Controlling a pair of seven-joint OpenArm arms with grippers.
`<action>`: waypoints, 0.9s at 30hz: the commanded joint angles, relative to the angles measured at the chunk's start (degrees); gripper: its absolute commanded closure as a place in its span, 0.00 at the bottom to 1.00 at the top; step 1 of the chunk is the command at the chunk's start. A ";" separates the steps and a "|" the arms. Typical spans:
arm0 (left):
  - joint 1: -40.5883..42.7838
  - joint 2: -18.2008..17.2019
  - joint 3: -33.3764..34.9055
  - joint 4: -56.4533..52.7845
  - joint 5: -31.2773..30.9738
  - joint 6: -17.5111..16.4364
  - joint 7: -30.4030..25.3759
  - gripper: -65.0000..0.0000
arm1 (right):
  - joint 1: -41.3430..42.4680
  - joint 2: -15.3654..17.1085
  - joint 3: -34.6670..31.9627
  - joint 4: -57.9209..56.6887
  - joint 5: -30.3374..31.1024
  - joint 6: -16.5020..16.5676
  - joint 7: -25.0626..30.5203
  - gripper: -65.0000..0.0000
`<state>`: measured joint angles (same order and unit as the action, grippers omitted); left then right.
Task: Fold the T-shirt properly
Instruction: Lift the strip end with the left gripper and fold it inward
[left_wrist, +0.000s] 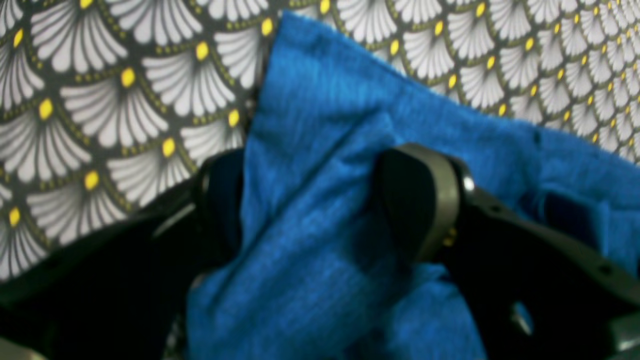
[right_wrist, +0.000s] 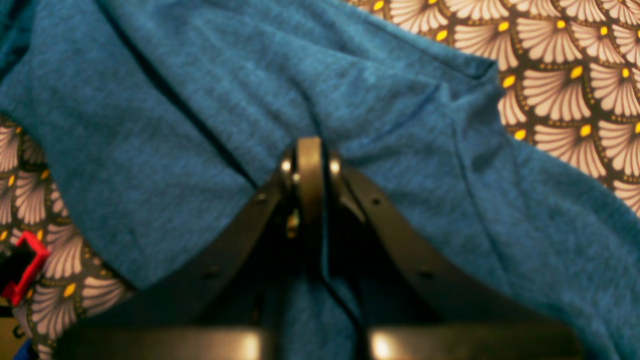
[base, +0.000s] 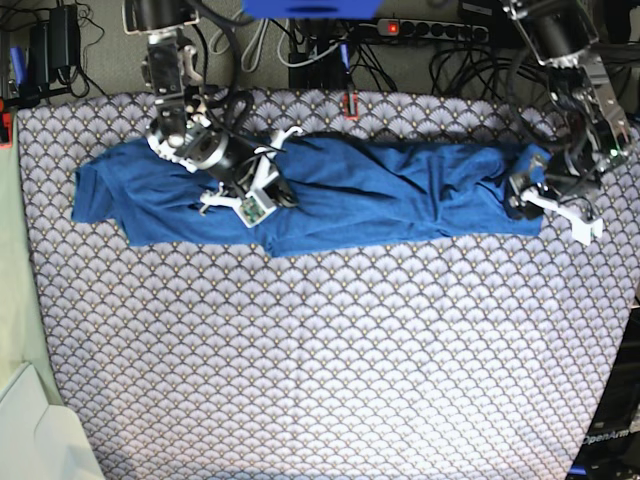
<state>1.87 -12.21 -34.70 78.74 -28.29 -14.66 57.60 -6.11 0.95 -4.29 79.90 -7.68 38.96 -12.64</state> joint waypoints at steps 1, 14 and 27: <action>-0.15 -0.58 0.19 -0.45 0.73 0.55 1.34 0.32 | 0.26 0.32 0.21 0.67 -0.62 -0.50 -0.67 1.00; 0.02 -4.54 13.29 -8.10 0.73 0.37 -0.77 0.33 | 0.26 0.32 0.21 0.67 -0.62 -0.50 -0.67 1.00; 2.83 -8.41 16.10 -6.96 0.73 0.11 5.21 0.39 | 0.26 1.12 0.21 0.67 -0.62 -0.50 -0.67 1.00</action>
<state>2.20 -21.12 -19.55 73.25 -30.79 -16.03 52.71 -6.11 1.61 -4.29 79.90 -7.51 38.98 -12.45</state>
